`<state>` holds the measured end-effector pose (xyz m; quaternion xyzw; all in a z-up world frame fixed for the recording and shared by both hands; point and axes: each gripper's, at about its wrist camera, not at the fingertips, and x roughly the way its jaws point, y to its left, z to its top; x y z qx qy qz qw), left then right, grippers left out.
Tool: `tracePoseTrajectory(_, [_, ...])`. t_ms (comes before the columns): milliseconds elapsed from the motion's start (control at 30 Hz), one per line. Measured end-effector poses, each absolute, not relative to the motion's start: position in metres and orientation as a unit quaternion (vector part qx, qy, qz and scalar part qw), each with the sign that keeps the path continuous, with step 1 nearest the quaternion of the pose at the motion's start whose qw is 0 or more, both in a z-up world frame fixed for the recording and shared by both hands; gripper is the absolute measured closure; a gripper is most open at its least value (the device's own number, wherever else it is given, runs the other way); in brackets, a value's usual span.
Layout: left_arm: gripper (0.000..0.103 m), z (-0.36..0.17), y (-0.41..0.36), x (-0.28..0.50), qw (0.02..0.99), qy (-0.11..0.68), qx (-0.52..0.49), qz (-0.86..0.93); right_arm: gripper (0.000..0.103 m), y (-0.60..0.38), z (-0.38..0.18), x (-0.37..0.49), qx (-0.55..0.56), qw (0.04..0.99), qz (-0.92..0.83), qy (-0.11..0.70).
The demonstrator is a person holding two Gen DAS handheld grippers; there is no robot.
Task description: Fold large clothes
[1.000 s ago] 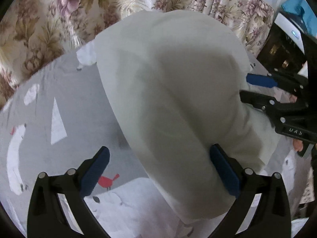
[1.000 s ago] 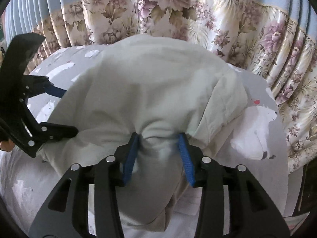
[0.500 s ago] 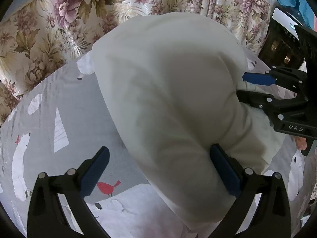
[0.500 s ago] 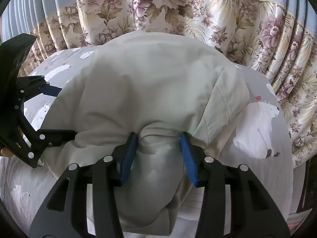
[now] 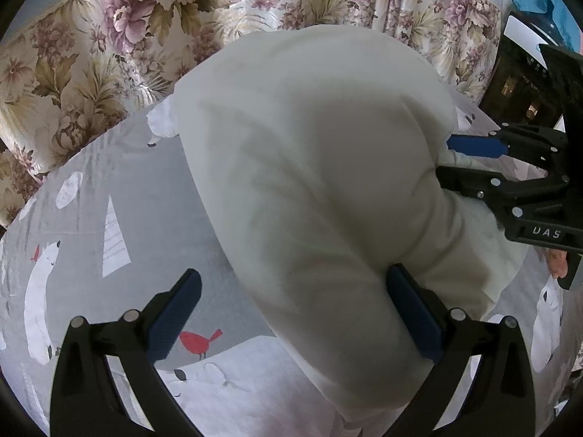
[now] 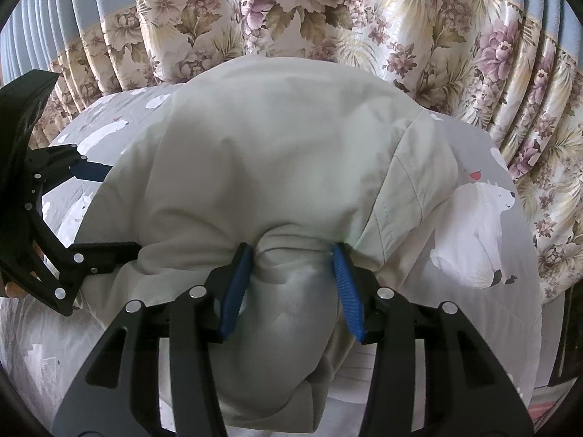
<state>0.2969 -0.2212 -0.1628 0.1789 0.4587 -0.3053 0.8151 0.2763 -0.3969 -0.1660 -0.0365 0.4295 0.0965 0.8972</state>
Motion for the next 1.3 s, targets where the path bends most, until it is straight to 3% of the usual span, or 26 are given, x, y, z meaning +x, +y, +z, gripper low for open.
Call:
tracePoseTrajectory(200, [0.001, -0.161, -0.222, 0.296, 0.817, 0.459, 0.177, -0.302, 0.057, -0.397, -0.166, 0.277, -0.026, 0.896, 0.089, 0.434])
tracePoseTrajectory(300, [0.001, -0.146, -0.218, 0.293, 0.814, 0.463, 0.187, -0.298, 0.051, -0.397, -0.150, 0.277, -0.016, 0.887, 0.082, 0.455])
tracePoseTrajectory(433, [0.001, -0.107, -0.189, 0.299, 0.839, 0.448, 0.138, -0.278, 0.004, -0.414, -0.105, 0.253, 0.030, 0.916, 0.070, 0.393])
tracePoseTrajectory(467, [0.001, -0.103, -0.183, 0.304, 0.841, 0.449, 0.121, -0.275, 0.003, -0.419, -0.098, 0.250, 0.037, 0.922, 0.064, 0.381])
tracePoseTrajectory(700, [0.001, -0.144, -0.196, 0.346, 0.793, 0.535, 0.043, -0.287, 0.003, -0.458, -0.137, 0.279, 0.185, 0.882, 0.057, 0.430])
tracePoseTrajectory(933, [0.001, -0.154, -0.220, 0.348, 0.772, 0.544, 0.012, -0.330, 0.003, -0.475, -0.181, 0.297, 0.300, 0.833, 0.107, 0.453])
tracePoseTrajectory(1133, [0.002, -0.157, -0.237, 0.355, 0.767, 0.545, 0.023, -0.338, 0.003, -0.439, -0.178, 0.315, 0.224, 0.849, 0.118, 0.464])
tracePoseTrajectory(1200, [0.008, -0.157, -0.238, 0.352, 0.770, 0.538, 0.032, -0.341, 0.003, -0.436, -0.178, 0.320, 0.214, 0.848, 0.121, 0.469])
tracePoseTrajectory(1267, [0.017, -0.152, -0.237, 0.349, 0.775, 0.525, 0.045, -0.350, 0.018, -0.436, -0.179, 0.321, 0.214, 0.846, 0.128, 0.472])
tracePoseTrajectory(1300, [0.023, -0.150, -0.237, 0.347, 0.777, 0.520, 0.051, -0.351, 0.021, -0.437, -0.180, 0.320, 0.216, 0.845, 0.127, 0.473])
